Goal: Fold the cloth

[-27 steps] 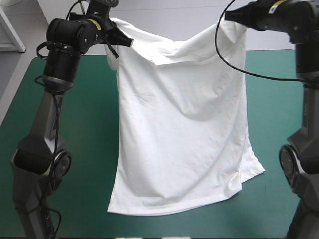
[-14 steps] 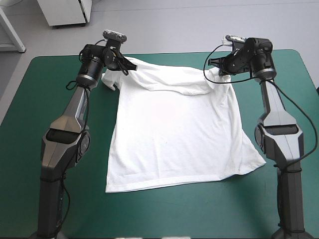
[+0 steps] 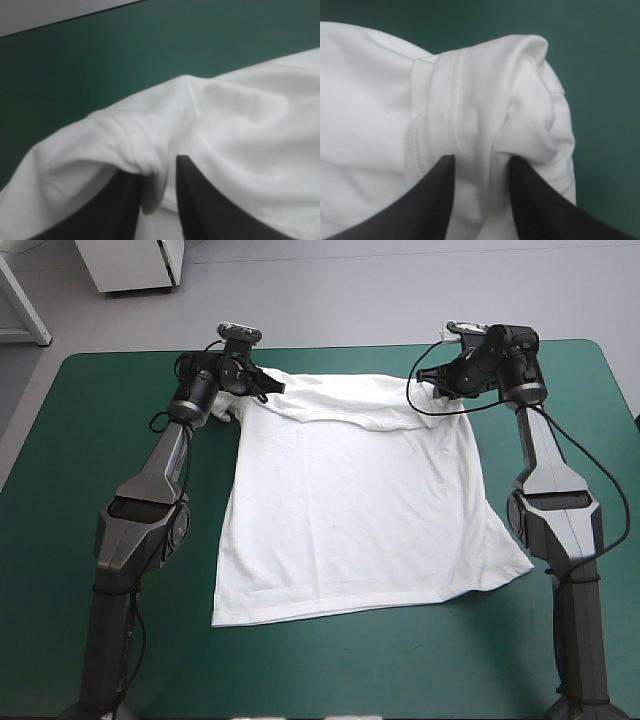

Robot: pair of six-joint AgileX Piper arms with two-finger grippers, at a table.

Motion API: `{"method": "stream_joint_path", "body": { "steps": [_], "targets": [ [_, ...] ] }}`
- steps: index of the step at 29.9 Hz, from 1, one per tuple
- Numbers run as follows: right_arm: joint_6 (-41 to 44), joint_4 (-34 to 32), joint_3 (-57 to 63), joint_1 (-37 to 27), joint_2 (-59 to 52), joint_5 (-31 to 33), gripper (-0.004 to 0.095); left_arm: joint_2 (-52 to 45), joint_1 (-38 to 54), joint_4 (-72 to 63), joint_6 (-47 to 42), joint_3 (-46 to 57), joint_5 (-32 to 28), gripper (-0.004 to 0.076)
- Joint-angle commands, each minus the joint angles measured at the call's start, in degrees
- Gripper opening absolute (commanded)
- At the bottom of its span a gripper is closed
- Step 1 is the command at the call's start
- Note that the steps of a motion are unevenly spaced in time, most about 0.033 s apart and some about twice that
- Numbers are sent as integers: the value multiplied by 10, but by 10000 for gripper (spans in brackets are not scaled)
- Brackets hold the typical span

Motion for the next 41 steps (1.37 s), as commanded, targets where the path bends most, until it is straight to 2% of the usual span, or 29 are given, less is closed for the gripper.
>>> {"method": "stream_joint_path", "body": {
  "steps": [1,3,5,12,18,22,27,30,37,41],
  "targets": [
    [5,10,-19,-4,-56,-17,541,-68,0,-26,-6,-17,-5,380],
    [3,9,-19,-4,-69,-17,535,-81,0,-22,-1,-21,36,490],
    [-4,3,-19,-4,-87,-17,515,-94,0,-22,-1,-28,67,524],
    [-19,-5,-17,-4,-168,-16,493,-173,0,-21,49,-63,140,464],
    [-19,-1,-1,-3,-261,-16,492,-267,0,-15,73,-78,237,417],
    [-16,10,79,-3,-346,-15,492,-341,0,-25,72,-77,253,415],
    [-16,19,242,-3,-482,-15,477,-428,0,-23,57,-57,253,415],
    [-18,24,357,-3,-560,-16,454,-498,0,-25,49,18,253,415],
    [-28,20,608,-3,-722,-16,446,-675,0,-37,49,354,253,415],
    [-29,0,720,-3,-772,-16,446,-737,0,-52,49,489,253,415]
  ]
}}
